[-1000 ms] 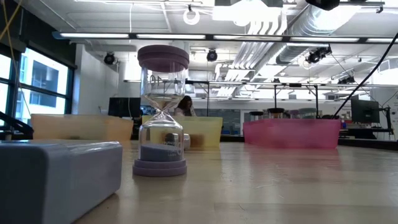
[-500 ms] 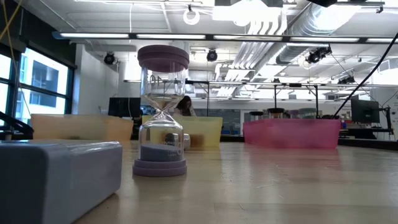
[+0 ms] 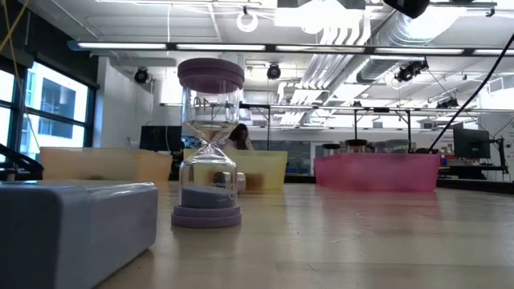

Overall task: Pick & Place Office items
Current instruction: Put the pink charger adapter into the yellow bin

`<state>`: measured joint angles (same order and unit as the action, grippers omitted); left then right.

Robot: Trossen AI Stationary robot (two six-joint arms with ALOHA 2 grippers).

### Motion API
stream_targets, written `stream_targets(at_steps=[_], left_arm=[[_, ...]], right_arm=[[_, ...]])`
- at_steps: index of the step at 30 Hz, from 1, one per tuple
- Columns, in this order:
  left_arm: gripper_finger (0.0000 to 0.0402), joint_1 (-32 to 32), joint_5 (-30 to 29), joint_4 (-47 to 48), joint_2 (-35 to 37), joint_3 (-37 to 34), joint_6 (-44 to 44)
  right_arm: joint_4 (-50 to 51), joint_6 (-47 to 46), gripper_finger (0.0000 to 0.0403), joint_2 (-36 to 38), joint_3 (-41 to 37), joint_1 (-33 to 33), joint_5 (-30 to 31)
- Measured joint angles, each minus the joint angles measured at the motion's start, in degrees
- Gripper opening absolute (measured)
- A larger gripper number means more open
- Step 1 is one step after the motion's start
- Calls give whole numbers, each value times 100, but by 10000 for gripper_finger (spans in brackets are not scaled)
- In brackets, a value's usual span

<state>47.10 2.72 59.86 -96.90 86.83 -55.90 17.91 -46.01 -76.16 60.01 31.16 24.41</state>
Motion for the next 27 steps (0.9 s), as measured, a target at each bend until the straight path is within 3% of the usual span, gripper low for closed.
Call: stream_targets(at_steps=[4, 10, 15, 20, 27], left_arm=[[207, -52, 2, -350, 0, 0, -1589], [207, 112, 24, -383, -42, 0, -5263], [207, 493, -870, -551, -255, 2, -7416], [207, 800, -2125, -1237, -779, 2, -8024], [207, 842, -1980, -2658, -1594, 0, -8257]], right_arm=[[128, 366, 277, -22, 0, -2, -677], [528, 632, 277, -22, 0, 34, -1366], [787, 1135, 277, -24, 0, 167, -1585], [953, 1433, 277, -24, 0, 253, -1584], [1028, 1691, 277, -22, 0, 288, -1689]])
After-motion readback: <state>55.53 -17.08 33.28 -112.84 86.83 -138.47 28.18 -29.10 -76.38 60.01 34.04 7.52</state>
